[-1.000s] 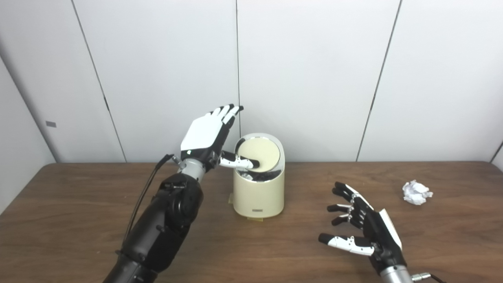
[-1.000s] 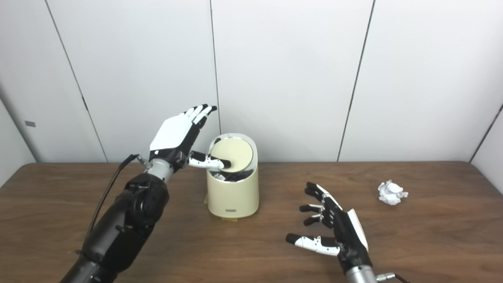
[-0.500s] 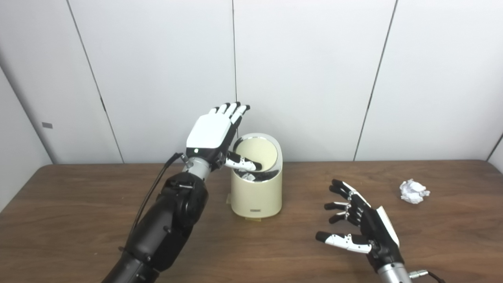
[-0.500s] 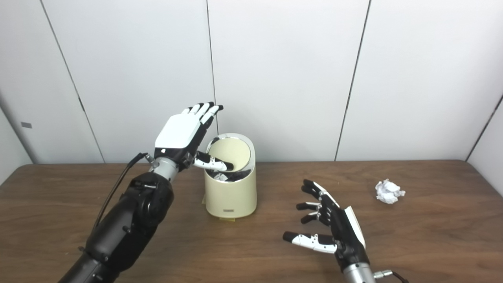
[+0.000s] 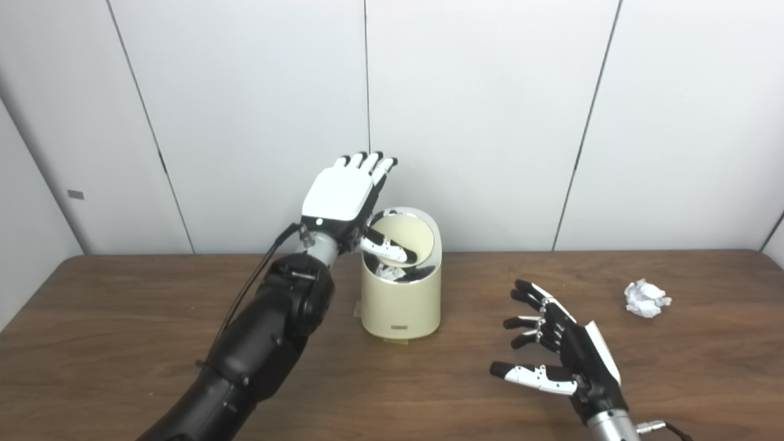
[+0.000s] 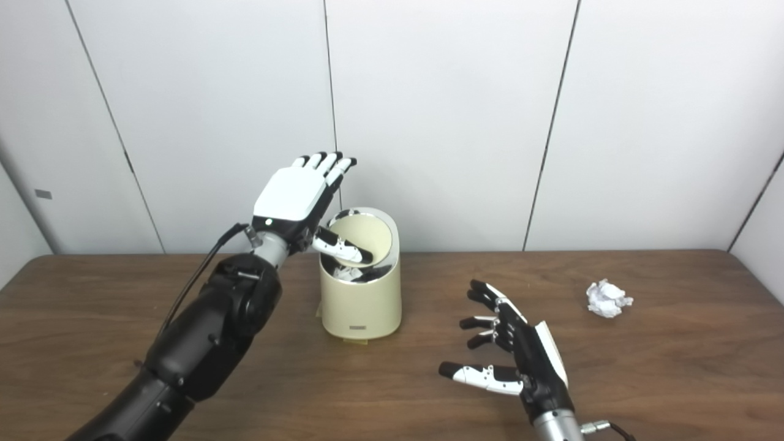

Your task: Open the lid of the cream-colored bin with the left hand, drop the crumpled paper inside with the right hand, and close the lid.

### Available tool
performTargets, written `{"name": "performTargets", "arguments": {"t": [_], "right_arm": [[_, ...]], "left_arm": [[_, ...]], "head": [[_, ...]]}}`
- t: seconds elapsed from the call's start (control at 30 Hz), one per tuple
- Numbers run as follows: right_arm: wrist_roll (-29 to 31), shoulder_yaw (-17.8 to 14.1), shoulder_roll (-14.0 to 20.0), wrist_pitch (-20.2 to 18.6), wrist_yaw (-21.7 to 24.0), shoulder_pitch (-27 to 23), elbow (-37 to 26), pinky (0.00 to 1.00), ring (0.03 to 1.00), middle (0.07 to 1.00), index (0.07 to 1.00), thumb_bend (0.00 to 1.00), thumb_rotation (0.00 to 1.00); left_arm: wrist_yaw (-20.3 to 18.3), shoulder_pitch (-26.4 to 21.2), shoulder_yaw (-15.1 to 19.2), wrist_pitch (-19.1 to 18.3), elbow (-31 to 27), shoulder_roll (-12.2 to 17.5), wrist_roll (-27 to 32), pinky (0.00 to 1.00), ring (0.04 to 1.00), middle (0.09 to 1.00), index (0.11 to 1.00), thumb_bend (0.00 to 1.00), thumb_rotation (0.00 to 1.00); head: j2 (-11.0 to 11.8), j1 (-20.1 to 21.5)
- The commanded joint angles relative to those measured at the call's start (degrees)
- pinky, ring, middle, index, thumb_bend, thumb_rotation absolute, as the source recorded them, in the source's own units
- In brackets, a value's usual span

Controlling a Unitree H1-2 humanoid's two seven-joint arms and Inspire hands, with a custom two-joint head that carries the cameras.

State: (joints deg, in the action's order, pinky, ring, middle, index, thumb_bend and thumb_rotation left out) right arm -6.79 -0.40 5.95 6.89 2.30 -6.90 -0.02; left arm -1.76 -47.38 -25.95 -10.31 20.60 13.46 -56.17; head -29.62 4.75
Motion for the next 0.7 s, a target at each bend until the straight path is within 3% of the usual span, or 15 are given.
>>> {"name": "performTargets", "arguments": {"t": [0.0,0.17,0.5,0.67], "right_arm": [[-0.02,0.08,-0.09,0.44,-0.61,-1.43,-2.56,0.51,0.662,0.845,0.853,0.82,0.2],[-0.35,-0.03,-0.24,0.24,-0.82,-1.45,-2.79,0.5,0.661,0.849,0.853,0.82,0.19],[-0.05,-0.36,-0.17,-0.51,-0.82,-1.41,-3.41,0.5,0.662,0.848,0.854,0.82,0.2],[0.21,-0.5,-0.19,-0.02,-0.87,-1.43,-3.29,0.51,0.662,0.849,0.856,0.8,0.16]], "left_arm": [[0.95,-5.05,-0.47,-0.23,0.94,0.35,-2.02,1.0,1.0,1.0,1.0,0.98,0.35],[0.56,-6.48,-1.99,-1.04,2.22,0.61,-3.92,1.0,1.0,1.0,1.0,1.0,0.32],[-0.05,-4.76,-4.79,-0.86,3.57,2.03,-6.42,1.0,1.0,1.0,1.0,1.0,0.27],[-2.88,-3.81,-6.4,-1.58,3.82,2.94,-7.56,1.0,1.0,1.0,1.0,1.0,0.25]], "head": [[-0.22,0.14],[-0.35,0.26],[-0.76,0.31],[-0.76,0.31]]}}
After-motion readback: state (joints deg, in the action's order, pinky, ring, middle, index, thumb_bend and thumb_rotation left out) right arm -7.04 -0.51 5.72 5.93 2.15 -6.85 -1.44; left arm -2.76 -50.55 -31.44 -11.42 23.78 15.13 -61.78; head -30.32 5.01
